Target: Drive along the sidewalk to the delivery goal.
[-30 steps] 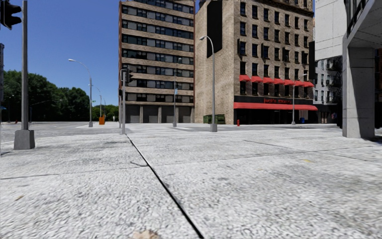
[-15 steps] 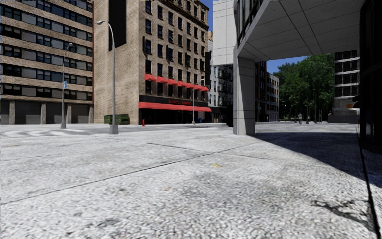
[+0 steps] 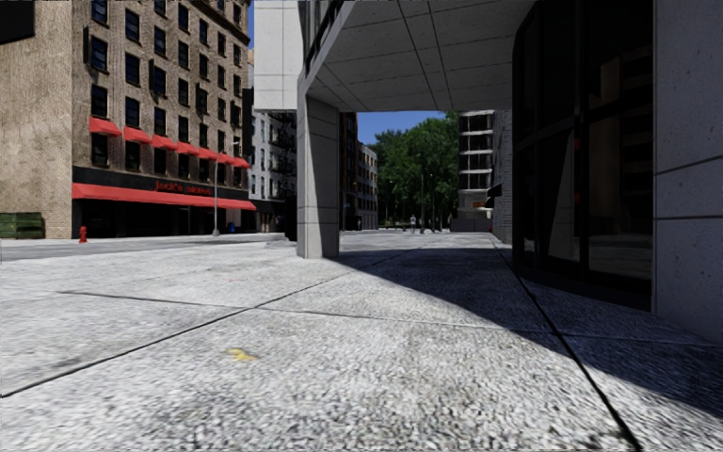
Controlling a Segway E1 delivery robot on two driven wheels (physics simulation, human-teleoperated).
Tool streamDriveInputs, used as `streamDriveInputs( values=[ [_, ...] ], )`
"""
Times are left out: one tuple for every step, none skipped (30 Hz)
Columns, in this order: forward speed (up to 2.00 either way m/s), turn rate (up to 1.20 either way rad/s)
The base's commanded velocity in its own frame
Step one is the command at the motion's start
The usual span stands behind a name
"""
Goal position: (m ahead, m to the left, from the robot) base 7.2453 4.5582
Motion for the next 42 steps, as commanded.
streamDriveInputs(
  values=[
    [2.0,0.0],
    [2.0,0.0],
    [2.0,0.0],
    [2.0,0.17],
    [2.0,0.48],
    [2.0,0.48],
    [2.0,0.62],
    [2.0,0.7],
    [2.0,0.73],
    [2.0,0.73],
    [2.0,0.74],
    [2.0,0.74],
    [2.0,0.55],
    [2.0,0.28],
    [2.0,0.17],
    [2.0,0.09],
    [2.0,0.06],
    [2.0,0.03],
    [2.0,0.01],
    [2.0,0.01],
    [2.0,0.0],
    [2.0,0.0],
    [2.0,0.0],
    [2.0,0.0],
    [2.0,0.0],
    [2.0,0.0],
    [2.0,0.0],
    [2.0,0.0],
    [2.0,0.11],
    [2.0,0.28],
    [2.0,0.48],
    [2.0,0.7],
    [2.0,0.94],
    [2.0,0.99],
    [2.0,1.0],
    [2.0,1.01],
    [2.0,1.01],
    [2.0,1.01],
    [2.0,1.01],
    [2.0,0.98],
    [2.0,0.78],
    [2.0,0.54]
  ],
)
